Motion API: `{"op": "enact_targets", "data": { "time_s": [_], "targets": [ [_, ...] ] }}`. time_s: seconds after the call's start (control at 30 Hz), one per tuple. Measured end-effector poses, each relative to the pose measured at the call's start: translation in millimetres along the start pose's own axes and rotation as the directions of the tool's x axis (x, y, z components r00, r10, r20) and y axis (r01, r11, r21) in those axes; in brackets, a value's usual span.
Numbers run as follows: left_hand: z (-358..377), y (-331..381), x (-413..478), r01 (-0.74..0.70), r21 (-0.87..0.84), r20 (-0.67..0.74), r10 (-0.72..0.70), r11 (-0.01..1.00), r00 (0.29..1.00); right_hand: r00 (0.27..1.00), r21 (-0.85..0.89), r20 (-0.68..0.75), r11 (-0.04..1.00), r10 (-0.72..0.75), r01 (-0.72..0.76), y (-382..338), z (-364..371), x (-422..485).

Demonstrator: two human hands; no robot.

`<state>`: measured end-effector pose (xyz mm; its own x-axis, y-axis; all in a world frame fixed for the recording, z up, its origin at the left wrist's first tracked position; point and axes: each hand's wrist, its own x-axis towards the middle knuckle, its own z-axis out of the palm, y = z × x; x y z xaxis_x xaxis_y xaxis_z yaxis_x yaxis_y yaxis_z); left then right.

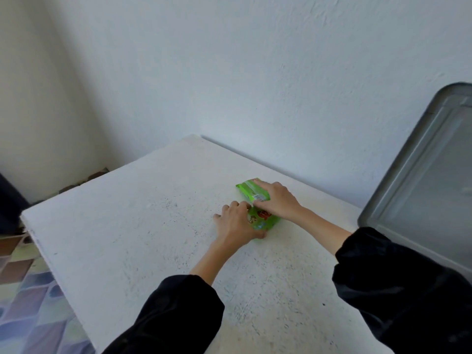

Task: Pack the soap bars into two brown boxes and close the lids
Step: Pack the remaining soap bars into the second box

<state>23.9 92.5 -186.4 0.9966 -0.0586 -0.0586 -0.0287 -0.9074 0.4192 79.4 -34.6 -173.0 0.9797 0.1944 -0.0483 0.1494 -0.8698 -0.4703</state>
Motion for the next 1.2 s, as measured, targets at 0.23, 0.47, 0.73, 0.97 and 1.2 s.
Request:
{"op": "enact_targets", "data": {
  "time_s": [0.23, 0.47, 0.73, 0.97, 1.2],
  "targets": [
    [-34.1, -29.0, 1.3, -0.186, -0.004, 0.226, 0.182, 0.983, 0.957, 0.997, 0.036, 0.074, 0.999, -0.014, 0.011, 19.3, -18.5, -9.6],
    [-47.3, -40.3, -1.3, -0.234, 0.056, 0.392, 0.194, 0.971, 0.899, 0.983, -0.03, 0.18, 0.999, -0.038, 0.044, 42.8, -27.7, -14.3],
    [-24.6, -25.6, -6.0, -0.32, -0.113, 0.251, 0.339, 0.941, 0.907, 0.988, -0.155, 0.137, 0.984, -0.072, 0.093, 28.3, -12.0, -7.8],
    [-24.4, -26.6, -9.6, -0.376, -0.101, 0.146, 0.387, 0.921, 0.91, 0.997, -0.109, 0.06, 0.992, -0.055, 0.061, 22.9, -12.6, -10.8],
    [-45.2, -16.2, -18.6, -0.434, -0.098, 0.088, 0.442, 0.896, 0.893, 0.999, -0.028, 0.012, 0.999, -0.033, 0.034, 18.0, -45.7, -39.2]
  ]
}}
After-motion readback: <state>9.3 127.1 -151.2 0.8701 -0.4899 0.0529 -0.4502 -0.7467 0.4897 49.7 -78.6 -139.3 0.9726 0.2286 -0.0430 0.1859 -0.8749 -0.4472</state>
